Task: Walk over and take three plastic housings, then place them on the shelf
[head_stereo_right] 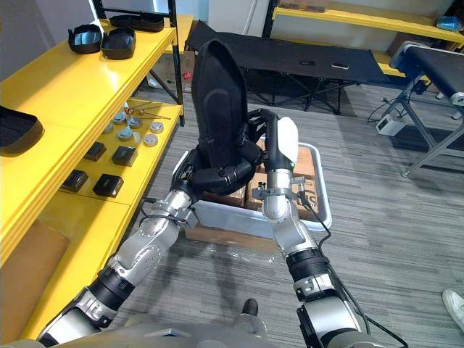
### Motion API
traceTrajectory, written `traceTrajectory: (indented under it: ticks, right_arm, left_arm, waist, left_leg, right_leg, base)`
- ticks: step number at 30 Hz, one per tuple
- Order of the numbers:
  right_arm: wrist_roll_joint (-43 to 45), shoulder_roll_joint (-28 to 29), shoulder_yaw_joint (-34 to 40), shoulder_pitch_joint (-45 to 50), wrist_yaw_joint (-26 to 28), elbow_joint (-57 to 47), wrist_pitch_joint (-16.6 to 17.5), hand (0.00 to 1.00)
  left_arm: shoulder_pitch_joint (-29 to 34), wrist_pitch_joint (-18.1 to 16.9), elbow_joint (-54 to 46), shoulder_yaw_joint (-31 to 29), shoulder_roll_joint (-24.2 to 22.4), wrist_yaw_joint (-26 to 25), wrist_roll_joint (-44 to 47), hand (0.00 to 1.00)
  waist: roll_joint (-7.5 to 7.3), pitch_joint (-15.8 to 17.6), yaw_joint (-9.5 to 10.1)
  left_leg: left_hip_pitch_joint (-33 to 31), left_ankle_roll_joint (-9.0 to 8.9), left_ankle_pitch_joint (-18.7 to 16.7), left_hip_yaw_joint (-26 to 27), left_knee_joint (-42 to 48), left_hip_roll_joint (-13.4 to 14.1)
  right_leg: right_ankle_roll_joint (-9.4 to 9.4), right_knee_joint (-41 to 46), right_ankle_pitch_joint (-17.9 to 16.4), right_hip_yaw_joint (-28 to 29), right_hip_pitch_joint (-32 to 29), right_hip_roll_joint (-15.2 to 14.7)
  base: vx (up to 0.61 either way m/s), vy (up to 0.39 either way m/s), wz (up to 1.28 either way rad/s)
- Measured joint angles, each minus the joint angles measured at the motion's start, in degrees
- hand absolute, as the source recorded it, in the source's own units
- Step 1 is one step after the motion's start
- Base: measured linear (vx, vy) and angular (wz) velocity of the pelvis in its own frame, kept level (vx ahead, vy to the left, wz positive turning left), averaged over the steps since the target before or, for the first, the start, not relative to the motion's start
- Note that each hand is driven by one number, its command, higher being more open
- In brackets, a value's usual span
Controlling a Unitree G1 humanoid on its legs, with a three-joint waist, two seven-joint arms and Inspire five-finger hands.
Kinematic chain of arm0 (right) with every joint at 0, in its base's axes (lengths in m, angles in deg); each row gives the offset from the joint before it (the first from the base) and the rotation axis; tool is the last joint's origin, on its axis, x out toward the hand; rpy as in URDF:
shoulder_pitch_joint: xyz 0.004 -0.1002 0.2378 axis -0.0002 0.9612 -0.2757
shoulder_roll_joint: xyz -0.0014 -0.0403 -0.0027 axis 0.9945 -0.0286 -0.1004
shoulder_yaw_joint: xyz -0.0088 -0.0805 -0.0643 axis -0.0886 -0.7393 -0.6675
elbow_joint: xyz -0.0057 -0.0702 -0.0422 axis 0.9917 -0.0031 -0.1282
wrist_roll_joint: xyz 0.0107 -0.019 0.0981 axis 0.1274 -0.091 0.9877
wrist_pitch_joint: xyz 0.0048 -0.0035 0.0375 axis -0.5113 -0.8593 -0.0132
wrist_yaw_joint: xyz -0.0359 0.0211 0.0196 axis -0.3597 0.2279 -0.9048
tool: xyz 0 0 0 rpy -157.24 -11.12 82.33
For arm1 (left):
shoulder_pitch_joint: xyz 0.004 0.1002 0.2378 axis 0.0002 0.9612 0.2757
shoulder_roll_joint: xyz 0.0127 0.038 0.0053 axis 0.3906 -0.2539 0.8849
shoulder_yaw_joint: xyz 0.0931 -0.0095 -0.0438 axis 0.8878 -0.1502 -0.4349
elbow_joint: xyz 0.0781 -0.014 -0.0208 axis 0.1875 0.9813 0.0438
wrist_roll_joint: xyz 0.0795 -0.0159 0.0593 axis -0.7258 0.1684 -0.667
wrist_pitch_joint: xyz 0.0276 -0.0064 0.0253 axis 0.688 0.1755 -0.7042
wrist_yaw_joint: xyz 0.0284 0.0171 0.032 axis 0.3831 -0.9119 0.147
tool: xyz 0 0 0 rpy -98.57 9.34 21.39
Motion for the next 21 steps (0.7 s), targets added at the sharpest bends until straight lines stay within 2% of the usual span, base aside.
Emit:
traceTrajectory:
  ticks: [6,7,13,21]
  right_arm:
    - [-0.3,0.1,-1.1,0.8,0.6,0.0,1.1,0.0]
    - [-0.4,0.1,-1.4,1.1,0.6,0.1,1.1,0.0]
    - [-0.3,0.3,-1.7,1.1,0.6,0.9,1.1,0.0]
    - [-0.1,1.1,-5.4,1.5,0.1,-0.6,3.8,0.0]
  left_arm:
    - [0.0,-0.1,2.2,-1.6,0.0,2.2,6.8,1.0]
    - [0.0,-0.1,2.4,-1.6,0.0,2.6,7.2,0.0]
    - [0.0,0.0,3.3,-1.4,0.0,5.1,9.4,0.0]
    - [0.1,-1.0,9.9,-4.4,0.4,3.1,18.8,0.0]
  waist:
    - [-0.51,-0.5,0.07]
    - [-0.55,-0.5,0.11]
    - [-0.54,-0.6,0.61]
    - [-0.81,-1.7,0.75]
  left_leg:
    - [0.1,0.02,0.1,0.0,0.0,0.0]
    - [0.1,0.02,0.1,0.0,0.0,0.0]
    - [0.6,0.04,0.1,0.0,-0.1,0.0]
    - [0.7,0.01,0.2,0.0,-0.2,0.0]
  right_leg:
    - [0.0,0.0,0.0,0.0,0.1,0.0]
    - [0.0,0.0,0.0,0.0,0.1,0.0]
    - [0.0,0.0,0.0,0.0,0.4,0.0]
    - [0.0,0.0,0.0,0.0,0.4,0.0]
  base:
    - [0.0,0.0,0.0]
    - [0.0,0.0,0.0]
    - [0.0,0.0,0.0]
    - [0.0,0.0,0.0]
